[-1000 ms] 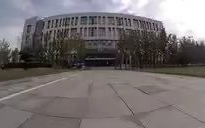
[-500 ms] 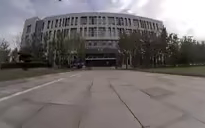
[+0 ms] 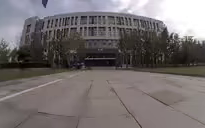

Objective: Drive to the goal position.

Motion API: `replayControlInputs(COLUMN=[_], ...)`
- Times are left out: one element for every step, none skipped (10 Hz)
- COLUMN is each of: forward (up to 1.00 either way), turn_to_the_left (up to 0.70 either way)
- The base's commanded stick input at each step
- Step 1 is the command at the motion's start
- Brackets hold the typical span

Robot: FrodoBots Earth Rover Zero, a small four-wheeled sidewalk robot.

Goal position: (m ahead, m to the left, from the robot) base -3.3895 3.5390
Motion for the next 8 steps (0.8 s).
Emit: replayControlInputs(forward=[0.7,0.7,0.7,0.7,0.7,0.7,0.7,0.7], turn_to_the_left=[0.0,0.0,0.0,0.0,0.0,0.0,0.0,0.0])
